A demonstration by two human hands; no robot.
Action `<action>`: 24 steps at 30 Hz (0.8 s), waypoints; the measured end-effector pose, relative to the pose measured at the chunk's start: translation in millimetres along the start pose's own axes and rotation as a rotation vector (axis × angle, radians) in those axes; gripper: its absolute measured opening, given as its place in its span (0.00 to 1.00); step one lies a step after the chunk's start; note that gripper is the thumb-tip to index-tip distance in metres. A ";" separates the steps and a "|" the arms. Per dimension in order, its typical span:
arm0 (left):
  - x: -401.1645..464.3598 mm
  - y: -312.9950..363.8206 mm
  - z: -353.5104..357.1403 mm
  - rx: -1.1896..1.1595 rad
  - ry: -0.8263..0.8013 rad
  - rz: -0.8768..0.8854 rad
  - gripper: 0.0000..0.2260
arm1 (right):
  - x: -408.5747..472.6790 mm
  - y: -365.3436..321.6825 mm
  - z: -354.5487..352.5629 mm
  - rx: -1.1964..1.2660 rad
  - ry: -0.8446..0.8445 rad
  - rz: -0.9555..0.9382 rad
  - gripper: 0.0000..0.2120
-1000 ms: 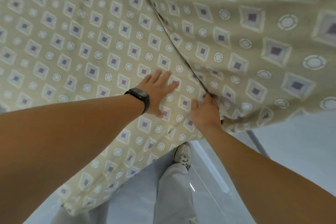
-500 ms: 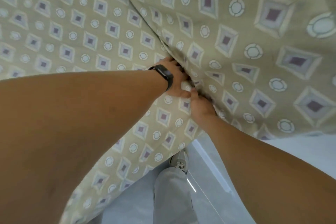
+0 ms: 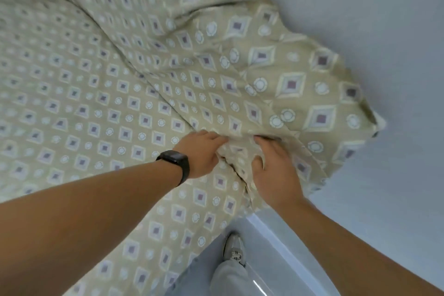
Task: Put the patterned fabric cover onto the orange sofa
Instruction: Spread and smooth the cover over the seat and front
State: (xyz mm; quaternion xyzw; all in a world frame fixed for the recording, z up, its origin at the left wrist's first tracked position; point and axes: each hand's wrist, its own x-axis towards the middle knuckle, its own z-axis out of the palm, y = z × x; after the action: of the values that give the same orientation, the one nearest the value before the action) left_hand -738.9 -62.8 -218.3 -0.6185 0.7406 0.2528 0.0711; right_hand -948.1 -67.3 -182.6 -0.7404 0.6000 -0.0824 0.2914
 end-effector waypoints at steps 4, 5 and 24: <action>-2.4 23.6 -93.2 -0.019 0.291 0.070 0.25 | 8.6 -41.7 -73.8 -0.154 0.152 -0.172 0.24; -3.2 31.5 -115.0 -0.025 0.355 0.081 0.24 | 10.0 -48.6 -87.7 -0.199 0.184 -0.235 0.24; 64.3 75.5 -200.5 -0.036 0.101 -0.170 0.31 | 28.3 47.6 -168.3 0.268 0.594 0.555 0.07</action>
State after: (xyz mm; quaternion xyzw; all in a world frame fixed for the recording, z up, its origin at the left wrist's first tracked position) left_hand -783.6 -203.9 -50.7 -0.6923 0.6832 0.2279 0.0438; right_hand -1059.9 -155.1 -76.9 -0.4506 0.8184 -0.2877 0.2106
